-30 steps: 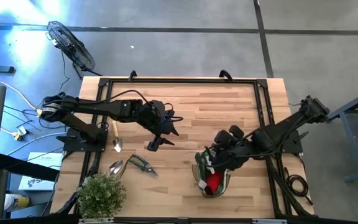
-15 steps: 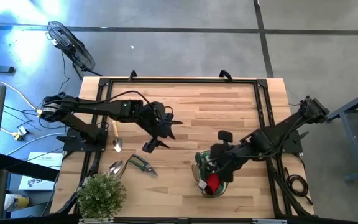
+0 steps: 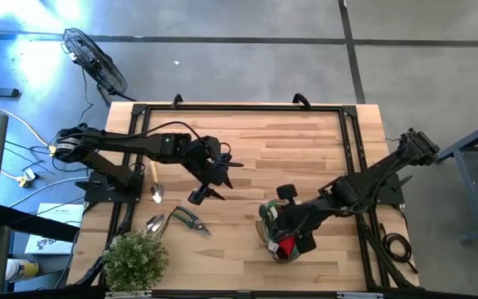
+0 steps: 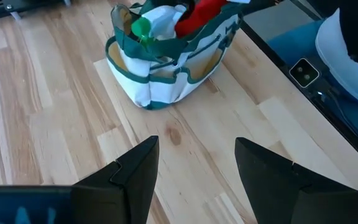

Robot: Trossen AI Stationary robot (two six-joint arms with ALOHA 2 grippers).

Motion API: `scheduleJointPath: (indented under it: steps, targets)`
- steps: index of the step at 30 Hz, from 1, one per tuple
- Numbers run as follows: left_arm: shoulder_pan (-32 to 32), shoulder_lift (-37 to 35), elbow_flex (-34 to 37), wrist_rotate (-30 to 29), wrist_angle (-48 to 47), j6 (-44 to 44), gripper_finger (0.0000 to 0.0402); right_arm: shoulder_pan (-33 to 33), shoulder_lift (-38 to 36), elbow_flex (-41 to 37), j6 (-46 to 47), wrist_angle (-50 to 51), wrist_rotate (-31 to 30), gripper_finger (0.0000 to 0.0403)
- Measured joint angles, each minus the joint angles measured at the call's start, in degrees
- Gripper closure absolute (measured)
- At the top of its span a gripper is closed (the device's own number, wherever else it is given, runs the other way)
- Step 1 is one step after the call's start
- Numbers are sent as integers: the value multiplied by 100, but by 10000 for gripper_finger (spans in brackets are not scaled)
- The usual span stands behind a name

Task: Pick & Place Garden tools in Gardening bag
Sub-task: Put the top green shear scissors into the green gardening bag

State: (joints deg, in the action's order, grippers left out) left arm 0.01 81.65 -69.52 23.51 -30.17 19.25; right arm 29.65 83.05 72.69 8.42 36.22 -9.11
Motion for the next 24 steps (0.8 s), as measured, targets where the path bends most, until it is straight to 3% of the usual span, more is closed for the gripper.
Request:
scheduleJointPath:
  steps: [10, 24]
  targets:
    - [0, 0, 0, 7, 2, -2, 197, -81, -11, -380, 382, -230, 53, 352]
    - [-2, 0, 0, 9, 4, -2, 197, -90, 2, -443, -516, -1021, 734, 352]
